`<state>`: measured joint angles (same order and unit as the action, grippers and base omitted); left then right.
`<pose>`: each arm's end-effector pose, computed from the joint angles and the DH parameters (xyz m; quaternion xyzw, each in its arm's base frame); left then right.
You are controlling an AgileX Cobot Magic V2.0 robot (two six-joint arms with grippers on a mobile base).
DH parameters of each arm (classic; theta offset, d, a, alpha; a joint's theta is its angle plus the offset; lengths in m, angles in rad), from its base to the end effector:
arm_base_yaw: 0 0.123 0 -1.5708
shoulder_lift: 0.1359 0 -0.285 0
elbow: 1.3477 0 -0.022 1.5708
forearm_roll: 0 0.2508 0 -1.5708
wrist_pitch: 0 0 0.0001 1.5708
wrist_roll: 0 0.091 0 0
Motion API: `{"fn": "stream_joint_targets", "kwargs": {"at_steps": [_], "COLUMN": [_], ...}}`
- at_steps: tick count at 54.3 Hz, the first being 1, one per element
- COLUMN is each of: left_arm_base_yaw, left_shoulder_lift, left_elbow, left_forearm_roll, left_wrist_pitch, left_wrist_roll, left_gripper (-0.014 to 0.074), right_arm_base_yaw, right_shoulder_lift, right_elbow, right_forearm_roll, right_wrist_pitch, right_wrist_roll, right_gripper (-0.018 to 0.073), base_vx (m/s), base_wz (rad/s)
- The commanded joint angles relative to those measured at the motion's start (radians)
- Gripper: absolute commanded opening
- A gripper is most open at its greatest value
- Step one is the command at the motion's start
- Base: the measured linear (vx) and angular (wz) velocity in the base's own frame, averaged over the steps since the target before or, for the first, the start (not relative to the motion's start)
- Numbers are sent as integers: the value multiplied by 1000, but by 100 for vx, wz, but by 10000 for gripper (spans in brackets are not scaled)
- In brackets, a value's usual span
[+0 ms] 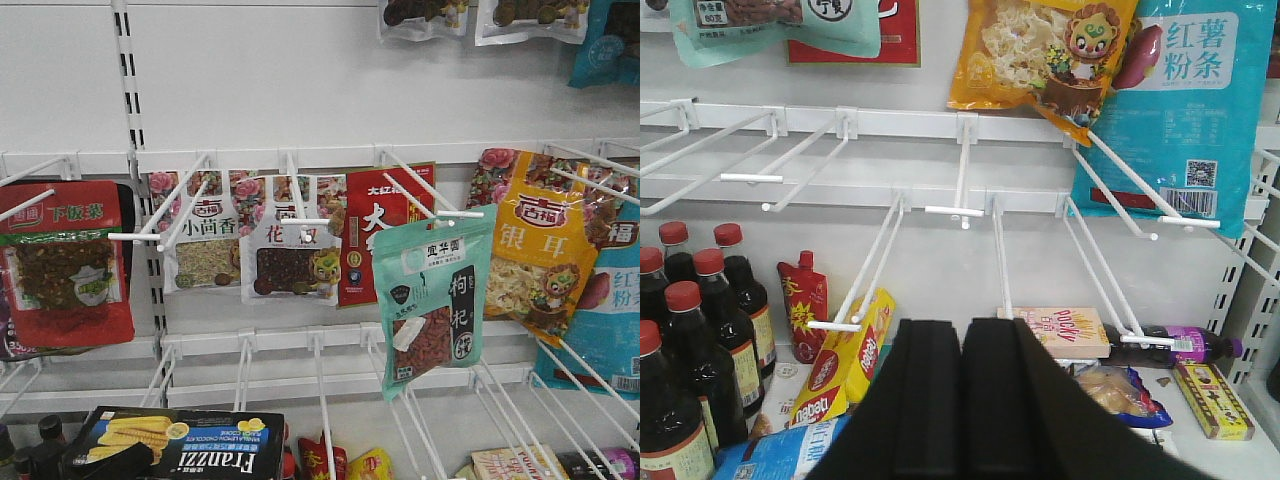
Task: Pick snacks and fruit into basket
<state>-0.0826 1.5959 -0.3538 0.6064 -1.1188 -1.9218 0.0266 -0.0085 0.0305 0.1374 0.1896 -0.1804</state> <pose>0.2400 -0.0667 0.1745 -0.3764 0.6393 -0.6137 0.2701 0.0563 0.0039 0.1863 -0.0355 0.7483 0.0034 0.6624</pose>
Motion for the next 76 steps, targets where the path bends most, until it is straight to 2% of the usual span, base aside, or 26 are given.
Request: {"fn": "stream_joint_targets", "kwargs": {"at_steps": [1,13,22,39,55,66,76], "left_arm_base_yaw": [0,0,0,0,0,0,0], "left_shoulder_lift": [-42,-59,-59,-59,-59,-59,-59], "left_elbow": [-21,-21,-21,-21,-21,-21,-21], "left_forearm_roll": [-18,18,76,154,235,293,303], "left_wrist_pitch": [-266,-265,-261,-257,-220,-179,-174], "left_wrist_roll": [28,107,146,305,501,585,628], "left_gripper": [1,1,1,1,1,1,2], "right_arm_base_yaw": [-2,-2,-2,-2,-2,-2,-2], "right_shoulder_lift": [-16,-16,-16,-16,-16,-16,-16], "right_elbow": [7,7,7,7,7,7,7], "right_forearm_roll": [-2,-2,-2,-2,-2,-2,-2], "right_wrist_pitch": [-82,-82,-82,-82,-82,-82,-82], "right_wrist_roll": [0,0,0,0,0,0,0], "right_gripper": [-10,-10,-10,-10,-10,-10,-10], "base_vx": [0,0,0,0,0,0,0], "base_wz": [0,0,0,0,0,0,0]}}
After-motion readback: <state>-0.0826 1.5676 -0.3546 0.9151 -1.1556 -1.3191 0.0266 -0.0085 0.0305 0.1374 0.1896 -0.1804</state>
